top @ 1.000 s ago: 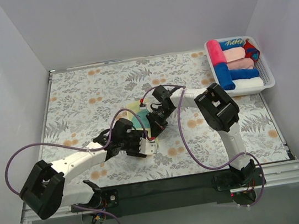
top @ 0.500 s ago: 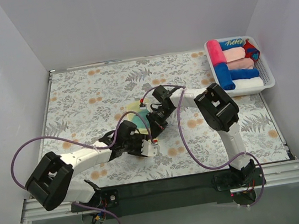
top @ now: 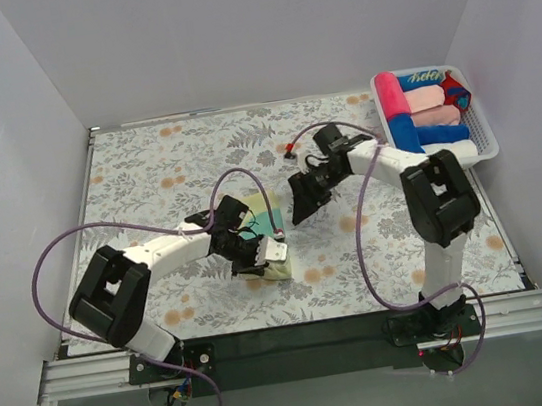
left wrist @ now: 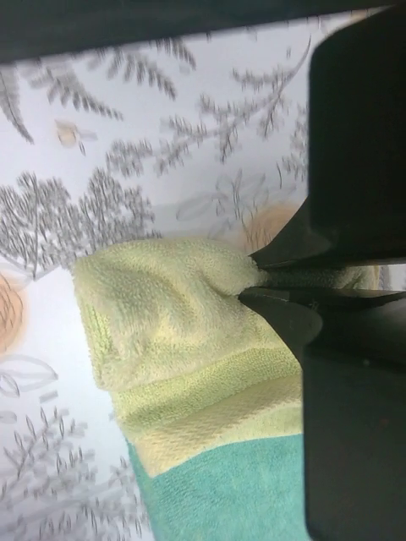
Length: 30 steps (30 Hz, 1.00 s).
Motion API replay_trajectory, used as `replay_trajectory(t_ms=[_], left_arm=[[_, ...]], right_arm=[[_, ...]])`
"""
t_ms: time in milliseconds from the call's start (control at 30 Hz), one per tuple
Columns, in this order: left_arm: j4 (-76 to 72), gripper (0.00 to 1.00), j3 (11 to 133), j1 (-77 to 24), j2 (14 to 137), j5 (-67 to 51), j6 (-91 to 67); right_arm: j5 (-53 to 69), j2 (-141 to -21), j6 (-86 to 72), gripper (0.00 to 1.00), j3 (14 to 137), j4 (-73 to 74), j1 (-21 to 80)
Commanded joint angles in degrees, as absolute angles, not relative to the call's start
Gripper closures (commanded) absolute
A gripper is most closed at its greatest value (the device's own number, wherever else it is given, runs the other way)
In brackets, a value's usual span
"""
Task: Roll the towels
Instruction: Roll the towel
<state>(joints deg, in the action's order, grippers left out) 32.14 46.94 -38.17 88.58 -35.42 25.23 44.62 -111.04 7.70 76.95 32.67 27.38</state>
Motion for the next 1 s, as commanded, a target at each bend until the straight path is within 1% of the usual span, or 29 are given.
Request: replay_trajectory(t_ms=[0,33,67,167,200,267,300,367,433,467,500,667,867,967], left_arm=[[50.24,1.00,49.74,-36.66,93.33,-48.50,24.95],[50.97,1.00,50.62,-36.56,94.30,-48.60,24.61],[51.85,1.00,52.37,-35.78,95.26,-49.82,24.78],[55.62,1.00,55.89,-32.18,101.75,-52.20,25.39],[57.90,1.00,58.25,-30.86,105.69,-53.60,26.01],[58.97,1.00,59.93,-29.28,109.41,-53.96,25.84],[59.24,1.00,61.33,-29.09,110.82,-53.70,25.49],[60.38,1.00,63.10,-28.65,115.21,-53.26,25.31],[61.61,0.99,65.29,-28.22,118.89,-53.35,25.49],[62.05,0.99,66.00,-27.69,120.22,-53.44,25.40],[62.66,0.99,66.70,-27.42,121.19,-53.52,25.40],[64.51,0.97,71.45,-26.46,126.64,-52.82,26.02],[65.65,0.94,73.74,-25.32,129.11,-52.47,27.16],[65.13,0.92,73.83,-24.87,129.02,-52.38,27.25]], right_arm=[[42.37,-100.13,12.21,0.38,72.88,34.02,23.38],[41.93,-97.76,14.30,0.38,70.16,33.93,23.29],[40.88,-92.51,14.94,0.38,68.14,32.71,23.38],[39.03,-82.75,15.38,0.34,61.47,28.15,24.25],[38.59,-81.05,15.90,0.35,60.65,27.69,24.87],[36.22,-78.68,17.57,0.36,59.33,27.86,27.84],[35.51,-78.40,18.27,0.38,58.98,27.86,29.08],[32.71,-78.05,20.73,0.42,58.45,27.95,33.46],[28.42,-78.57,22.32,0.44,58.88,27.78,37.51],[27.17,-79.62,22.85,0.44,59.23,27.60,41.71],[26.20,-80.24,23.37,0.45,59.93,27.34,43.66],[20.22,-84.62,24.43,0.45,60.29,21.36,54.03],[15.21,-90.16,26.80,0.43,57.57,13.81,61.33],[12.93,-92.89,28.20,0.43,55.73,10.20,63.01]])
